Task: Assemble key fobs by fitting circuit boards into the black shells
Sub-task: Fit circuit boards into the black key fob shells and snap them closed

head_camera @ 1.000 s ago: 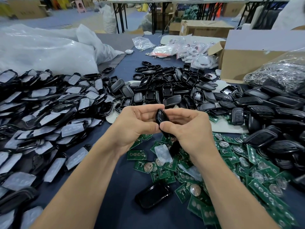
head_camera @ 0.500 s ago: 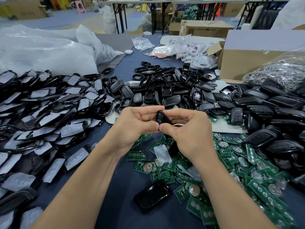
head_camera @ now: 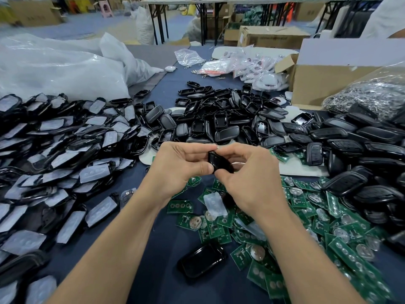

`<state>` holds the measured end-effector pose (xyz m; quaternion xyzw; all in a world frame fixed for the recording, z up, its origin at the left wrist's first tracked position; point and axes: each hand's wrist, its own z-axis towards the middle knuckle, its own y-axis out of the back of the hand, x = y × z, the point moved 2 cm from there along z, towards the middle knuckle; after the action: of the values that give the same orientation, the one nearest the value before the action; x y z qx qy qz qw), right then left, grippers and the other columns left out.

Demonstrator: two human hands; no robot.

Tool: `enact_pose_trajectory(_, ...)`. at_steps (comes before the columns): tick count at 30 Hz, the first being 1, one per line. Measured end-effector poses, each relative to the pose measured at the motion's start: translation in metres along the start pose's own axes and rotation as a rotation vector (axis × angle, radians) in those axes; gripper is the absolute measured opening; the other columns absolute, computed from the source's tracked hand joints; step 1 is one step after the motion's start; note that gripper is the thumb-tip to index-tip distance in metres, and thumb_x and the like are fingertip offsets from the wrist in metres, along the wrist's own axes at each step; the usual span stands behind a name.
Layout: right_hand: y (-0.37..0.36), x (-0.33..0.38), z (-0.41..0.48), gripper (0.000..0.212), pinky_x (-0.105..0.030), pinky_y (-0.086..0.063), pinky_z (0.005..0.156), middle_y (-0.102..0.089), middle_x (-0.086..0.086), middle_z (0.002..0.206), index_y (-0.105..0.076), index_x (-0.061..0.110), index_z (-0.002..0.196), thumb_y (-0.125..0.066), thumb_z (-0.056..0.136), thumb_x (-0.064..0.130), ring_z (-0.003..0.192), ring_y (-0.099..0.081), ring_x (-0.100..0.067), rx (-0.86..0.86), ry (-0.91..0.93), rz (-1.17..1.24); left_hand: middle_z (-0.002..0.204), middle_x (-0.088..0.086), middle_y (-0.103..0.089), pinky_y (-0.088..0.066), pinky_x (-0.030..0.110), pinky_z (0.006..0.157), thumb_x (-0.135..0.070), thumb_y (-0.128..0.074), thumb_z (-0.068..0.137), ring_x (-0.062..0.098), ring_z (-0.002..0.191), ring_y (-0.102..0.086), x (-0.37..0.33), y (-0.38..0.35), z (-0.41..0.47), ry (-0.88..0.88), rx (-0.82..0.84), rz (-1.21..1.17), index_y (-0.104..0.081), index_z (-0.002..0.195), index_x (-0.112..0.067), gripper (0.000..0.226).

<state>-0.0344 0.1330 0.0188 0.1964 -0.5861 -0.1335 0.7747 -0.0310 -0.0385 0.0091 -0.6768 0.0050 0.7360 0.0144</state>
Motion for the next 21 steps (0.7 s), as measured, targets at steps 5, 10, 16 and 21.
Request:
enact_pose_trajectory(5, -0.001, -0.005, 0.003, 0.037, -0.03, -0.063, 0.082, -0.079, 0.01, 0.084, -0.082, 0.024, 0.096, -0.086, 0.067, 0.001, 0.082, -0.075, -0.004, -0.043, -0.057, 0.203, 0.102, 0.012, -0.08, -0.061, 0.025, 0.077, 0.013, -0.078, 0.077, 0.022, 0.092, -0.078, -0.004, 0.001, 0.0, -0.007, 0.006, -0.076, -0.081, 0.103, -0.016, 0.039)
enact_pose_trajectory(10, -0.006, -0.011, 0.005, 0.037, -0.04, -0.063, 0.086, -0.08, 0.007, 0.086, -0.083, 0.024, 0.093, -0.088, 0.064, 0.002, 0.086, -0.077, -0.012, -0.06, -0.102, 0.348, 0.1, 0.012, -0.08, -0.06, 0.025, 0.078, -0.006, -0.085, 0.064, 0.022, 0.092, -0.078, -0.007, 0.001, -0.001, -0.007, -0.024, -0.093, -0.083, 0.1, -0.019, 0.038)
enact_pose_trajectory(16, -0.006, -0.013, 0.005, 0.038, -0.044, -0.063, 0.085, -0.081, 0.002, 0.087, -0.083, 0.023, 0.092, -0.085, 0.06, 0.004, 0.089, -0.078, -0.017, -0.059, -0.114, 0.457, 0.1, 0.011, -0.081, -0.059, 0.023, 0.079, -0.01, -0.086, 0.062, 0.02, 0.092, -0.078, -0.009, 0.0, -0.002, -0.005, -0.023, -0.117, -0.084, 0.096, -0.024, 0.036)
enact_pose_trajectory(21, -0.001, -0.014, 0.008, 0.038, -0.041, -0.063, 0.082, -0.081, 0.0, 0.088, -0.082, 0.021, 0.091, -0.086, 0.063, -0.003, 0.09, -0.078, -0.018, 0.04, -0.094, 0.457, 0.094, 0.008, -0.081, -0.059, 0.021, 0.077, -0.011, -0.085, 0.062, 0.017, 0.085, -0.079, -0.013, -0.002, -0.005, -0.023, -0.024, -0.079, -0.085, 0.09, -0.026, 0.033)
